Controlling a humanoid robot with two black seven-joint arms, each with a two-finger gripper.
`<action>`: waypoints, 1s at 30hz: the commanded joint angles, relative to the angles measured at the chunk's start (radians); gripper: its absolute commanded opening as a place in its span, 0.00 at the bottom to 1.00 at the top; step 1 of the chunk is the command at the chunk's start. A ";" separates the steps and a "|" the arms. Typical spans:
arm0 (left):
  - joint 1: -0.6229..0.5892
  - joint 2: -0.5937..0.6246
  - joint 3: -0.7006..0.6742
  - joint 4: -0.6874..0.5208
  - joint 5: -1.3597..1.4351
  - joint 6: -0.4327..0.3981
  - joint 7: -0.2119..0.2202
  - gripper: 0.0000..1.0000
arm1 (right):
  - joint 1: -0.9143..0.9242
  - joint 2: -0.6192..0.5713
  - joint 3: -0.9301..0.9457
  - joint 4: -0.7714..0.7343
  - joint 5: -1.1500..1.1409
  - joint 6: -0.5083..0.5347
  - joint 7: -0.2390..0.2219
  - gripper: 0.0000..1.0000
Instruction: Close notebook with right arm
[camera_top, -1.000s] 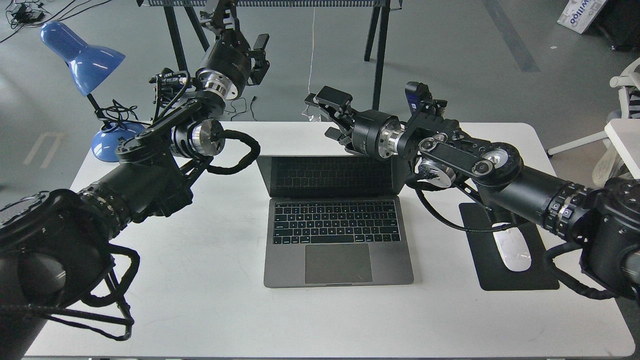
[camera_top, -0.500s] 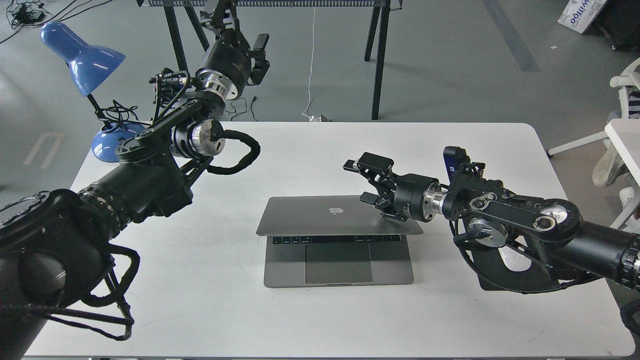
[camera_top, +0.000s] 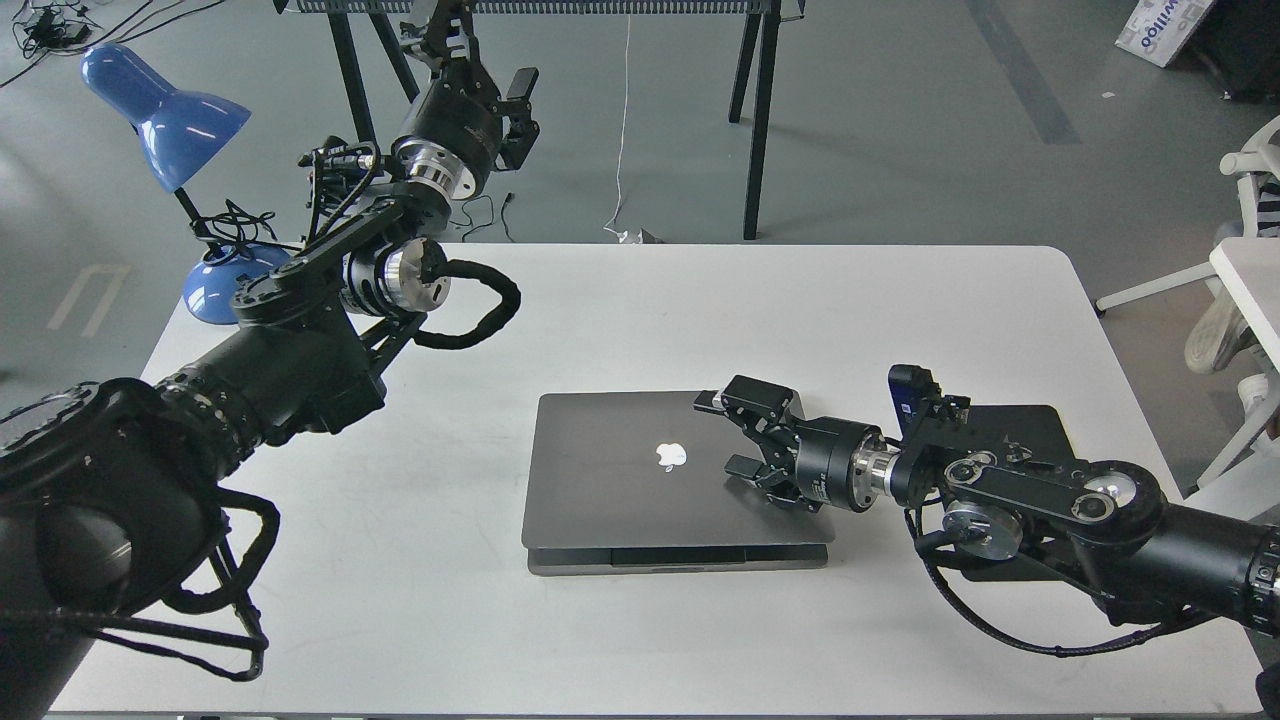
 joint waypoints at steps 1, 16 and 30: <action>0.000 0.000 0.000 0.000 0.000 0.000 0.000 1.00 | -0.004 -0.001 -0.030 -0.008 -0.002 0.000 0.000 1.00; 0.000 0.000 0.000 0.000 0.000 0.000 0.000 1.00 | -0.042 0.003 -0.044 -0.006 -0.011 -0.005 0.000 1.00; 0.000 0.000 0.000 0.000 0.000 0.000 0.000 1.00 | 0.068 0.003 0.181 -0.034 -0.012 -0.015 0.001 1.00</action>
